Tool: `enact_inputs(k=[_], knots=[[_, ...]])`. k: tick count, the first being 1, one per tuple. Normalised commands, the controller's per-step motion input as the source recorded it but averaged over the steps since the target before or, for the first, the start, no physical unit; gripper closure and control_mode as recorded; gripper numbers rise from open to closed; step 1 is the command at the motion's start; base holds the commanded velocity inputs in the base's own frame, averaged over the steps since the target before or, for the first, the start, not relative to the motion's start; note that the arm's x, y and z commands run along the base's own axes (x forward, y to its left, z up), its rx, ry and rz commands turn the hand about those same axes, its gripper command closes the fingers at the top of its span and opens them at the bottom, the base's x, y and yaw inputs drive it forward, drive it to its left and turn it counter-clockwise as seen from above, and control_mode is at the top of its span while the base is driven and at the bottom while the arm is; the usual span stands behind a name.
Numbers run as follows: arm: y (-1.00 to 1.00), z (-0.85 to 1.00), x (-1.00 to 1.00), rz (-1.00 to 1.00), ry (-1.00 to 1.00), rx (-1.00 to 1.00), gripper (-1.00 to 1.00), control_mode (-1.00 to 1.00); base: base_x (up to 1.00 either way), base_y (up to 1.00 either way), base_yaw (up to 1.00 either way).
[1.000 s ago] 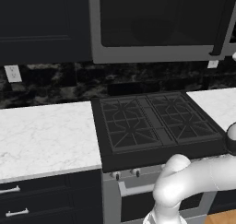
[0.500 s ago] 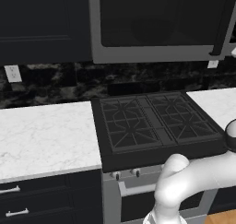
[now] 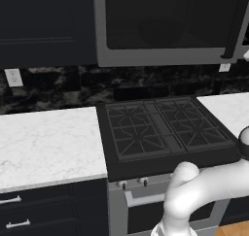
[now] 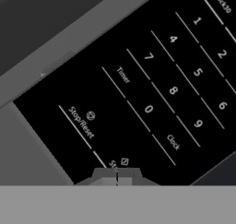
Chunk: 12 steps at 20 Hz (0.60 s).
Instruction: Open the microwave, place the bowl with waffle inside the microwave, then close the microwave door and turn it on.
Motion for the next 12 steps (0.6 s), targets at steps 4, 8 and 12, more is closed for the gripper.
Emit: enact_inputs(k=[4, 8, 12], knots=[[0.00, 0.00, 0.31, 0.00, 0.00, 0.00, 1.00, -1.00, 0.00, 0.00, 0.00], [0.00, 0.01, 0.50, 0.00, 0.00, 0.00, 1.00, -1.00, 0.00, 0.00, 0.00], [0.00, 0.00, 0.73, 0.00, 0.00, 0.00, 1.00, -1.00, 0.00, 0.00, 0.00]])
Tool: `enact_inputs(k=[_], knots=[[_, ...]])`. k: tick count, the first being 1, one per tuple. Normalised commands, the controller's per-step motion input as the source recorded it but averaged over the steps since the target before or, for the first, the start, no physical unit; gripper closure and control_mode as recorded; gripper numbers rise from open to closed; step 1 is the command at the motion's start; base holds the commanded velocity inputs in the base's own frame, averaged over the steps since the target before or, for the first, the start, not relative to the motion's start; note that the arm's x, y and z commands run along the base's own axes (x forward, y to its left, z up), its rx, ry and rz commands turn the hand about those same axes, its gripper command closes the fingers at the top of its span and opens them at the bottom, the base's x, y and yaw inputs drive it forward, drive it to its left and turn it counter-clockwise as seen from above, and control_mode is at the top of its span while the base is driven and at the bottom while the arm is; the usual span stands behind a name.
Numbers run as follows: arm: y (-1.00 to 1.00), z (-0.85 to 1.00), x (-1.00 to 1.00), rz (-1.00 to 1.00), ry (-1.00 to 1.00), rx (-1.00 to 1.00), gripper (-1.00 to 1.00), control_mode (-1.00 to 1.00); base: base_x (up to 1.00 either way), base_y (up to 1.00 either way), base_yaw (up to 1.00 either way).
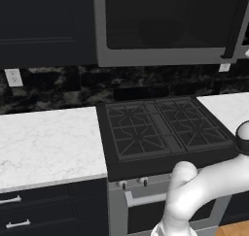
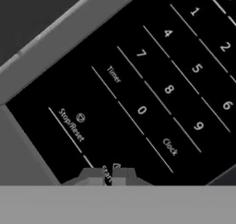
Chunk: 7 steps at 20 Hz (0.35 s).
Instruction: Open the microwave, place the bowl with waffle inside the microwave, then close the microwave door and turn it on.
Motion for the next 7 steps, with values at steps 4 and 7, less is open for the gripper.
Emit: enact_inputs(k=[4, 7], knots=[[0.00, -0.01, 0.36, 0.00, 0.00, 0.00, 1.00, -1.00, 0.00, 0.00, 0.00], [0.05, 0.00, 0.20, 0.00, 0.00, 0.00, 1.00, -1.00, 0.00, 0.00, 0.00]])
